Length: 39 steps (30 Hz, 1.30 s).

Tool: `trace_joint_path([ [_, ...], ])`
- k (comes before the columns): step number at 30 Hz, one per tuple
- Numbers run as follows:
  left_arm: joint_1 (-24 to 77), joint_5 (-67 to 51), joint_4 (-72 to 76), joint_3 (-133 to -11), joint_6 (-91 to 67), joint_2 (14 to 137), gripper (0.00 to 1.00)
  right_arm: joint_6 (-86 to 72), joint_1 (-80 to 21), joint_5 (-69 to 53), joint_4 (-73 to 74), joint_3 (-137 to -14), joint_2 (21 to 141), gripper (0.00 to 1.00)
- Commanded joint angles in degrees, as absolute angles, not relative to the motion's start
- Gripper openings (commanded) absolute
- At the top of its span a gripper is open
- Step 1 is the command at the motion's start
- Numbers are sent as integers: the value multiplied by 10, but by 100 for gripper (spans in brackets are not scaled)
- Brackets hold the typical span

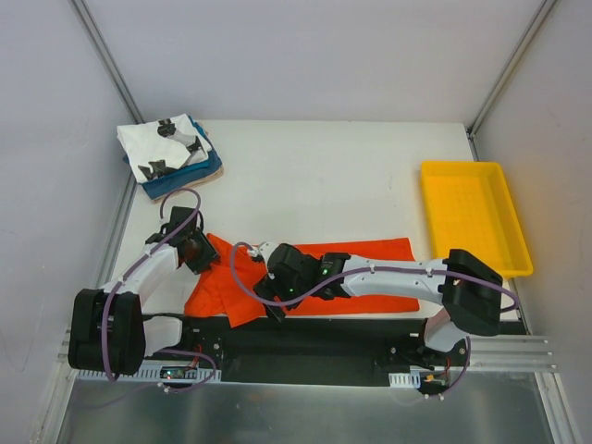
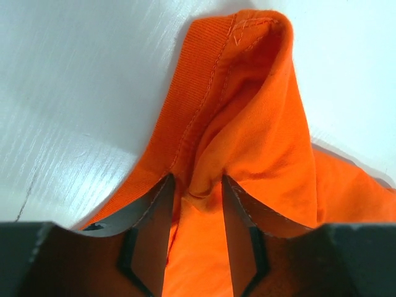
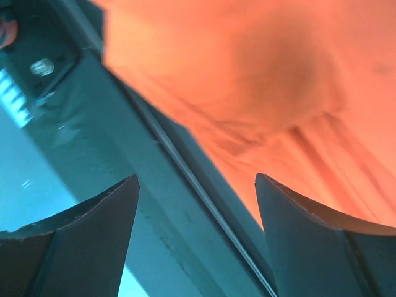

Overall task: Fold and stack the t-shirts
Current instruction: Fold the tshirt

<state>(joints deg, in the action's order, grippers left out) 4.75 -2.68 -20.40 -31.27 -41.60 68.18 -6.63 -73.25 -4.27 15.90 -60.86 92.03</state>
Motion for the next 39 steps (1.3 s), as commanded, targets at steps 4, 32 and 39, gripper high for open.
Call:
trace_joint_path([
  [4, 40, -40, -241, -327, -405, 632, 46, -122, -732, 93, 207, -631, 895, 82],
  [32, 40, -36, -244, -370, -396, 693, 0, -181, -692, 196, 259, -568, 822, 85],
  [39, 40, -16, -244, -391, -390, 670, 0, -197, -682, 205, 267, -548, 809, 86],
])
